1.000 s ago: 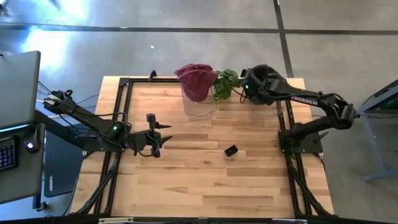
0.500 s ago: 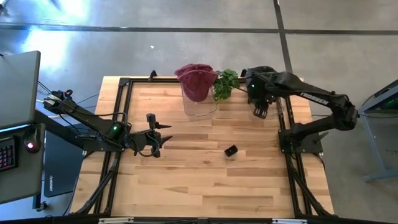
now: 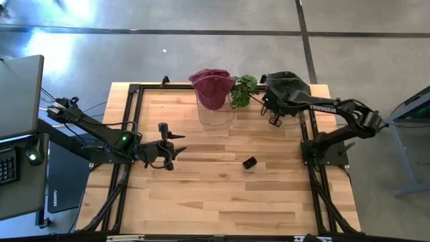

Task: Pick & Place hat
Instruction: Put the black cap into the right transparent bin, then return to Home Position

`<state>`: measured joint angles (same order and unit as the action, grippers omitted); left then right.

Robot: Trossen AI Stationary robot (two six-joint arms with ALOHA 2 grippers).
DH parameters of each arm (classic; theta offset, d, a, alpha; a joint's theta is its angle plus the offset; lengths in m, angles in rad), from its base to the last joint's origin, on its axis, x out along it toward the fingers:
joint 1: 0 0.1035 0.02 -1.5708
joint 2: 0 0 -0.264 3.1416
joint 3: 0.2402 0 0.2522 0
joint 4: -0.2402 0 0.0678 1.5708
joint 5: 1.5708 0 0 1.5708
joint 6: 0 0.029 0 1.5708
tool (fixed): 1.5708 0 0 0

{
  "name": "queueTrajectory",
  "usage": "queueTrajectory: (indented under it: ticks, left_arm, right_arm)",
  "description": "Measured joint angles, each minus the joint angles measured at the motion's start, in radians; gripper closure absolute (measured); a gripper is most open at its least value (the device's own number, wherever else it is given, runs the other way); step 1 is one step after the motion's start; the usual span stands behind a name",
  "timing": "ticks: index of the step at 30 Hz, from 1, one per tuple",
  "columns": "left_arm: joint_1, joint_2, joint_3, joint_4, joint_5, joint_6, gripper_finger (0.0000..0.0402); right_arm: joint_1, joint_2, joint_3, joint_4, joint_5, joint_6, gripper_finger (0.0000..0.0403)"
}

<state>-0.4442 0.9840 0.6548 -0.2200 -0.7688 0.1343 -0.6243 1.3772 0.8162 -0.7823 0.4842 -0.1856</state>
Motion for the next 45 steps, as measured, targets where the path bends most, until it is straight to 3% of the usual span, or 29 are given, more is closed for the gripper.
queueTrajectory:
  ticks: [3, 7, 11, 14, 17, 22, 25, 29, 34, 40, 45]
  left_arm:
    - [0.0, 0.0, 0.0, 0.012, 0.003, -0.017, 0.0197]
    - [0.0, 0.0, 0.0, 0.01, 0.055, -0.04, 0.0197]
    - [0.0, 0.0, 0.0, -0.02, 0.084, -0.097, 0.0197]
    - [0.02, 0.0, 0.001, -0.078, 0.081, -0.163, 0.0197]
    - [0.077, 0.0, 0.001, -0.154, 0.126, -0.241, 0.0197]
    - [0.206, 0.022, -0.02, -0.191, 0.185, -0.292, 0.0197]
    - [0.308, 0.03, -0.048, -0.191, 0.256, -0.288, 0.0197]
    - [0.47, 0.029, -0.085, -0.106, 0.38, -0.286, 0.0203]
    - [0.641, 0.029, -0.137, 0.106, 0.538, -0.271, 0.0239]
    - [0.785, 0.141, -0.177, 0.328, 0.491, -0.349, 0.0292]
    - [0.907, 0.313, -0.176, 0.44, 0.398, -0.369, 0.0343]
  right_arm:
    - [-0.001, 0.016, -0.009, 0.055, 0.051, -0.005, 0.0389]
    - [0.019, 0.012, 0.045, 0.035, 0.006, 0.052, 0.04]
    - [0.087, -0.03, 0.149, -0.182, -0.008, 0.184, 0.0395]
    - [0.132, -0.048, 0.206, -0.308, -0.105, 0.284, 0.0395]
    - [0.158, -0.078, 0.2, -0.366, -0.228, 0.337, 0.04]
    - [0.169, -0.074, 0.105, -0.306, -0.205, 0.406, 0.0399]
    - [0.168, -0.072, 0.054, -0.192, -0.262, 0.409, 0.0401]
    - [0.174, -0.074, 0.033, -0.091, -0.302, 0.413, 0.04]
    - [0.183, -0.075, 0.042, -0.061, -0.278, 0.415, 0.0401]
    - [0.268, -0.154, 0.117, -0.094, -0.109, 0.481, 0.0401]
    - [0.48, -0.259, 0.13, -0.037, -0.044, 0.605, 0.0401]
